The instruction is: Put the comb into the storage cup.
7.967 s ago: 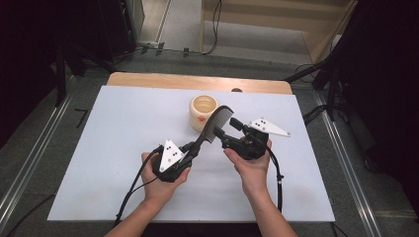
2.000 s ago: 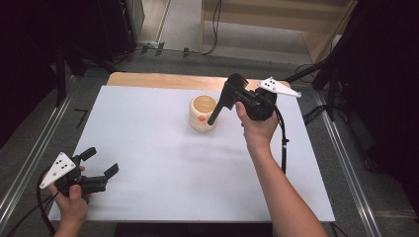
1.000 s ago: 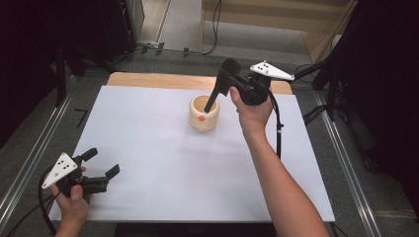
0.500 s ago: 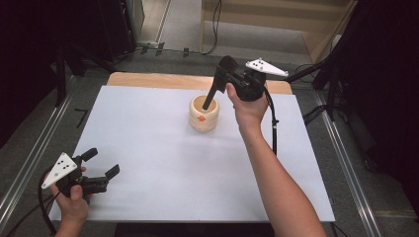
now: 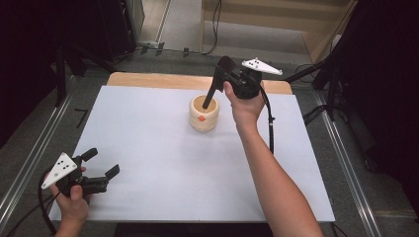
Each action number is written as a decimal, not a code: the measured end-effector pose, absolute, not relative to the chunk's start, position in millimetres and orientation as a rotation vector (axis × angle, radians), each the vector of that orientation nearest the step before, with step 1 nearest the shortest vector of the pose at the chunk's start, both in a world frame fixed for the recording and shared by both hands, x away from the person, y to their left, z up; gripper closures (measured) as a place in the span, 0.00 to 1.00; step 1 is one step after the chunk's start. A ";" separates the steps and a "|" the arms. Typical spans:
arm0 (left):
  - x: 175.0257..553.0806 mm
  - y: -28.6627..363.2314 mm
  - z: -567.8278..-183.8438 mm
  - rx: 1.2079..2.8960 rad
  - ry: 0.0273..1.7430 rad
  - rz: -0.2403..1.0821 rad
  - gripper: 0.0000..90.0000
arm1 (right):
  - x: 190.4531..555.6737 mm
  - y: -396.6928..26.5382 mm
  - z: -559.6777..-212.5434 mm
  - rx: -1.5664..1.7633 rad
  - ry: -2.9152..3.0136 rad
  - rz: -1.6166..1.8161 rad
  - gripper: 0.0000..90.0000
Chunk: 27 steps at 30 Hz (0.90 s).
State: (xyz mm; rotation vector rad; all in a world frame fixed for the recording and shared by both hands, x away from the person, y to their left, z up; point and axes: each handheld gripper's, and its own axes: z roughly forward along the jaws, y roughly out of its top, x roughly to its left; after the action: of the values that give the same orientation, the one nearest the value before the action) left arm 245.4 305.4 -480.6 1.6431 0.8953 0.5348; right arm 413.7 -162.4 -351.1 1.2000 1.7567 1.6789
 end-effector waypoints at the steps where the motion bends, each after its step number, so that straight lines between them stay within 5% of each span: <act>1: 245.4 305.5 -480.5 1.644 0.896 0.534 0.00 | 414.8 -161.9 -352.7 1.201 1.758 1.675 0.92; 27: 245.4 305.1 -480.7 1.655 0.887 0.536 0.00 | 428.0 -150.3 -392.9 1.286 1.801 1.628 0.92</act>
State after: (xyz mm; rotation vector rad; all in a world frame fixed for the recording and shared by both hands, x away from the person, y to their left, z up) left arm 245.4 305.1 -480.7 1.6546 0.8869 0.5364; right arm 428.0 -150.3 -392.9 1.2858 1.8007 1.6277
